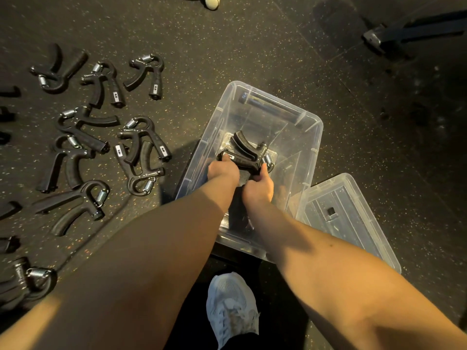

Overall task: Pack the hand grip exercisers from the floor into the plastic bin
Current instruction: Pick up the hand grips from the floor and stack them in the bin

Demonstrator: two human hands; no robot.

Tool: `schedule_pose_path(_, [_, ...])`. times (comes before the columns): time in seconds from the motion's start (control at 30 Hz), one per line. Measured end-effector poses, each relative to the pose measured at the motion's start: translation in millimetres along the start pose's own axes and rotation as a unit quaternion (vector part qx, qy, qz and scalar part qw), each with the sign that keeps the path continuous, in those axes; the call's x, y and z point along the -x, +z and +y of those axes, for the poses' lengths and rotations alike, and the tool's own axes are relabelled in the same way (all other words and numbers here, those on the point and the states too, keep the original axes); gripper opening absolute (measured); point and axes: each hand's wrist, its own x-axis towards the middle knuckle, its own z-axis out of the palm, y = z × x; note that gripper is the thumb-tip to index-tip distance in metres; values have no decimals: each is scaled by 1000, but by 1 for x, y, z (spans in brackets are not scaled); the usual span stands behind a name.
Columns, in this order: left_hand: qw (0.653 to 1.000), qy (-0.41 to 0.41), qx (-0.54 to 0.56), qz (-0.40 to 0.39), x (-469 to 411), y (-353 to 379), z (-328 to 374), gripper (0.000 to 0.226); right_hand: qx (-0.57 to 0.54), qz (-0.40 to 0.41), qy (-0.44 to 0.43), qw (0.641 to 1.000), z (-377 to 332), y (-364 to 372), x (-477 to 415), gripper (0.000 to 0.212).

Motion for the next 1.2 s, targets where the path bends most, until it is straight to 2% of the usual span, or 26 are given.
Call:
schedule_pose_path(0.1, [995, -40, 4, -90, 67, -38, 36, 27, -35, 18, 24, 999, -18, -11, 9, 72])
schedule_pose_path(0.13, [992, -40, -3, -122, 77, -46, 41, 20, -45, 23, 22, 998, -26, -15, 13, 70])
schedule_pose_path(0.2, [983, -24, -32, -182, 92, -58, 48, 23, -46, 19, -2, 999, -41, -20, 24, 66])
schedule_pose_path(0.3, [979, 15, -40, -198, 105, -76, 63, 21, -85, 10, -41, 995, -63, -16, 44, 67])
schedule_pose_path(0.43, [974, 31, -28, -224, 138, -102, 82, 34, -65, -35, -107, 992, -103, -20, 72, 62])
schedule_pose_path(0.5, [972, 53, -19, -229, 154, -117, 92, 28, -75, -50, -123, 988, -125, -26, 87, 58])
schedule_pose_path(0.57, [973, 86, -11, -214, 164, -138, 104, 18, -71, -62, -140, 986, -144, -27, 102, 55])
schedule_pose_path(0.73, [975, 144, -18, -167, 167, -210, 129, 23, -1, -157, -202, 967, -187, -3, 159, 53])
schedule_pose_path(0.97, [977, 191, -82, -53, 150, -346, 148, 22, 160, -299, -234, 911, -226, 88, 243, 54])
schedule_pose_path(1.1, [953, 228, -198, 20, 137, -416, 151, 31, 201, -317, -256, 891, -222, 160, 248, 62])
schedule_pose_path(1.2, [950, 235, -190, 74, 114, -463, 152, 29, 199, -340, -255, 883, -209, 213, 243, 55])
